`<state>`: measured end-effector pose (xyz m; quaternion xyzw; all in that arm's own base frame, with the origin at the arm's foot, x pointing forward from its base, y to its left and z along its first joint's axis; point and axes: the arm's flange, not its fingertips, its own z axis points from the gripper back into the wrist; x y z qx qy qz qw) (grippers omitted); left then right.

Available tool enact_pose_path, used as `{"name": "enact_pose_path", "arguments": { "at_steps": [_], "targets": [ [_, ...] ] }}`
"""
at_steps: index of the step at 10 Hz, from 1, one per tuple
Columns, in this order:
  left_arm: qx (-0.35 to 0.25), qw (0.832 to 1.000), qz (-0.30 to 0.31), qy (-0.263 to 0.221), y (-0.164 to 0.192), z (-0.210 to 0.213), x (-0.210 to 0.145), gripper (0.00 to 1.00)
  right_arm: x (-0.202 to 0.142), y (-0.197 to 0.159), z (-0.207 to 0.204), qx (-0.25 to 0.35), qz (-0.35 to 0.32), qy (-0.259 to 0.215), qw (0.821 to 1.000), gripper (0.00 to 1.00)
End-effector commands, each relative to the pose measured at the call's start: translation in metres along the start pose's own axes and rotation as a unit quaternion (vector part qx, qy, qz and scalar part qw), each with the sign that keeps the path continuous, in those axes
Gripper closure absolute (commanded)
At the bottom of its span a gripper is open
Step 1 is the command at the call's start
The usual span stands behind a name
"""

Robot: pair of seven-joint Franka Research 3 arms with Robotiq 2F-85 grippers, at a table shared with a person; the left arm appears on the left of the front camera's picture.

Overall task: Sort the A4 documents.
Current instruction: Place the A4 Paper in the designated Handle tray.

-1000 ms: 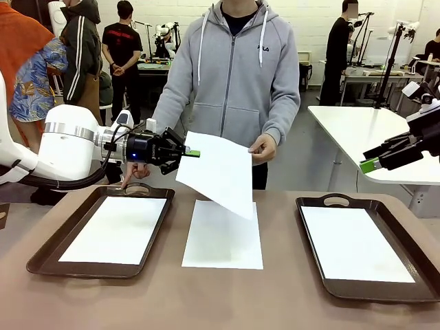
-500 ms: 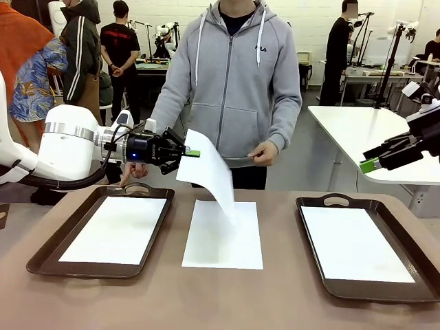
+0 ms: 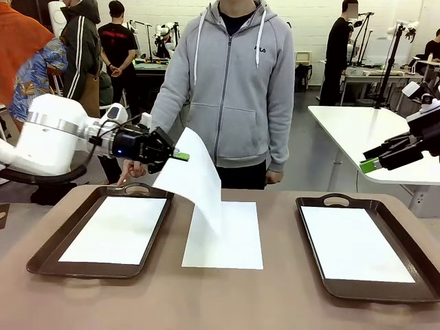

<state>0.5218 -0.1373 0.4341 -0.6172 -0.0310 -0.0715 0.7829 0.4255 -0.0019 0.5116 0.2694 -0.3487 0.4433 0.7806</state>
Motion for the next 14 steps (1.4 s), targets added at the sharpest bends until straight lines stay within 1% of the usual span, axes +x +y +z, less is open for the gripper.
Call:
{"name": "enact_pose_path", "arguments": {
  "at_steps": [1,2,4,7,9,11,12,13,14],
  "targets": [
    [0.0,0.998,-0.037,0.049,0.003,0.031,-0.003,0.99,0.0,0.0,0.0,0.0,0.001,-0.001,1.0,0.0],
    [0.02,0.996,-0.045,0.071,0.006,0.048,-0.005,0.99,0.0,0.0,0.0,0.0,0.001,-0.001,1.0,0.0],
    [0.03,0.994,-0.037,0.096,0.017,0.076,-0.011,0.99,0.0,0.0,0.0,0.0,0.001,-0.001,1.0,0.0],
    [0.035,0.996,-0.005,0.081,0.051,0.107,-0.01,0.99,0.0,0.0,0.0,0.0,0.001,-0.001,1.0,0.0],
    [0.019,0.996,0.0,0.092,0.079,0.105,-0.002,0.99,0.0,0.0,0.0,0.0,0.001,-0.001,1.0,0.0],
    [0.008,0.996,0.002,0.084,0.099,0.104,0.001,0.99,0.0,0.0,0.0,0.0,0.001,-0.001,1.0,0.0],
    [0.027,0.997,-0.005,0.075,0.104,0.107,0.002,0.99,0.0,0.0,0.0,0.0,0.001,-0.001,1.0,0.0],
    [0.042,0.997,0.002,0.062,0.108,0.114,0.001,0.99,0.0,0.0,0.0,0.0,0.001,-0.001,1.0,0.0],
    [0.071,0.996,0.005,0.056,0.111,0.124,-0.002,0.99,0.0,0.0,0.0,0.0,0.001,-0.001,1.0,0.0]
  ]
}}
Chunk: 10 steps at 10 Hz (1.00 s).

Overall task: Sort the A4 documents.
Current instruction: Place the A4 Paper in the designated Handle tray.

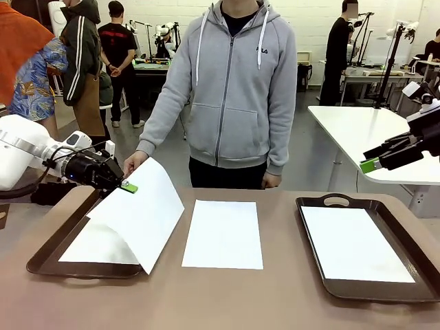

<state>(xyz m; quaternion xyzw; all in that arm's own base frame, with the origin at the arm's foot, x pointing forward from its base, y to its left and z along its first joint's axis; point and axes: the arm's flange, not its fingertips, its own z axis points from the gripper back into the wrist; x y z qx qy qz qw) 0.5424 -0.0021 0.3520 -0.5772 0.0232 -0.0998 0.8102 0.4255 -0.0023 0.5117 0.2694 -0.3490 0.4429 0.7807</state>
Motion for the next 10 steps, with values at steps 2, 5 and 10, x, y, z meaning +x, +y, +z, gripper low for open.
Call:
{"name": "enact_pose_path", "arguments": {
  "at_steps": [2,5,10],
  "targets": [
    [0.098,0.995,0.008,0.003,0.005,0.029,-0.012,0.99,0.0,0.001,0.0,0.001,0.001,0.0,1.0,0.0],
    [0.151,0.989,0.011,-0.005,0.009,0.048,-0.021,0.99,0.0,0.001,0.0,0.001,0.001,0.0,1.0,0.0],
    [0.262,0.962,0.06,-0.045,0.029,0.058,-0.022,0.99,0.0,0.001,0.0,0.001,0.001,0.0,1.0,0.0]
  ]
}}
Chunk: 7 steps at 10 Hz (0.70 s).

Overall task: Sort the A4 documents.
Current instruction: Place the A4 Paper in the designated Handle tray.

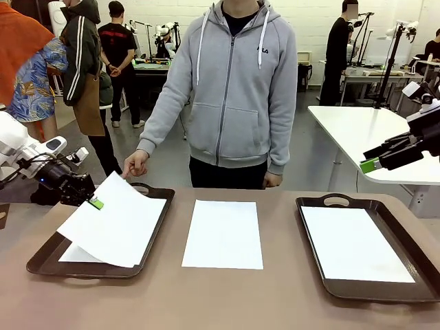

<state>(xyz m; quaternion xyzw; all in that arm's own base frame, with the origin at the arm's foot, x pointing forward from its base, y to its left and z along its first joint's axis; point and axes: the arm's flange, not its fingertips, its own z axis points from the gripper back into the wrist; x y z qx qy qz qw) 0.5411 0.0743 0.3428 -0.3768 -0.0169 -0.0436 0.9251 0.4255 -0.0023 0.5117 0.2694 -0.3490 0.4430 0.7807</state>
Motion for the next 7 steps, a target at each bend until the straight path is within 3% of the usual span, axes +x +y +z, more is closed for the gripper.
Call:
{"name": "enact_pose_path", "arguments": {
  "at_steps": [1,7],
  "targets": [
    [0.038,0.999,0.022,0.012,-0.0045,-0.0108,-0.0065,0.99,0.0002,0.0005,-0.0002,0.001,0.001,0.0,1.0,0.0],
    [0.145,0.988,0.047,0.024,0.0038,-0.0197,-0.0002,0.99,0.0002,0.0005,-0.0002,0.001,0.001,0.0,1.0,0.0]
  ]
}}
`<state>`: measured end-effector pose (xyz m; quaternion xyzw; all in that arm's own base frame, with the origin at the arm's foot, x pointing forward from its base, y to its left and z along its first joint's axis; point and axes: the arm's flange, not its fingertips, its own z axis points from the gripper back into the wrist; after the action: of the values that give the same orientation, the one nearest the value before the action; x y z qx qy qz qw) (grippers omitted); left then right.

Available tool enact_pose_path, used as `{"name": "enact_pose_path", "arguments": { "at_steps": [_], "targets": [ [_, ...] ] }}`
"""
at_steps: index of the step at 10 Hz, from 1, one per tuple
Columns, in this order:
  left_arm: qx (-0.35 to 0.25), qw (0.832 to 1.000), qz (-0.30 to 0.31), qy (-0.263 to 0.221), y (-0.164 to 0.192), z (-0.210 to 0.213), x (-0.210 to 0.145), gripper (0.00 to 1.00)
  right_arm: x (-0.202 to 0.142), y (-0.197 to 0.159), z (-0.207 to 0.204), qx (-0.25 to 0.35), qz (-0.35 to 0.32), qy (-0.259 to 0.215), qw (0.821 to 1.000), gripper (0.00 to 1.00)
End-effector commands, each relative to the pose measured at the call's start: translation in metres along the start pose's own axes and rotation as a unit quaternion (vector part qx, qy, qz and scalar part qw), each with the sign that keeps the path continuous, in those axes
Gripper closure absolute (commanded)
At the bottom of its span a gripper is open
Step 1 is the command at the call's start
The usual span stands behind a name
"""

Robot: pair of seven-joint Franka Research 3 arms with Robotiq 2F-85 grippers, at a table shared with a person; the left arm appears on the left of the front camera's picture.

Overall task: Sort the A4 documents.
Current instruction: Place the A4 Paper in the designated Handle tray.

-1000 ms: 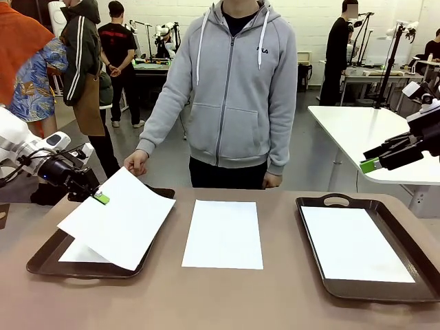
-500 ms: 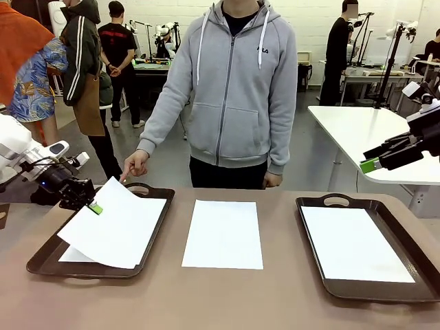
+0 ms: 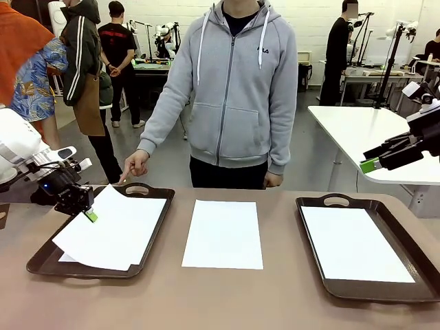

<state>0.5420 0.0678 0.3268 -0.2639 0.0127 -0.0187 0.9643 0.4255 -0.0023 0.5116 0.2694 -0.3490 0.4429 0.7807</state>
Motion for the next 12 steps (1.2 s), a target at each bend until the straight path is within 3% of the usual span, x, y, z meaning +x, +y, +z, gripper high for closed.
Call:
{"name": "enact_pose_path", "arguments": {
  "at_steps": [1,12],
  "targets": [
    [0.042,0.999,0.023,-0.001,-0.002,-0.004,0.001,0.99,0.0,0.001,0.0,0.001,0.001,0.0,1.0,0.0],
    [0.072,0.997,0.024,-0.009,-0.011,-0.017,0.016,0.99,0.0,0.001,0.0,0.001,0.001,0.0,1.0,0.0]
  ]
}}
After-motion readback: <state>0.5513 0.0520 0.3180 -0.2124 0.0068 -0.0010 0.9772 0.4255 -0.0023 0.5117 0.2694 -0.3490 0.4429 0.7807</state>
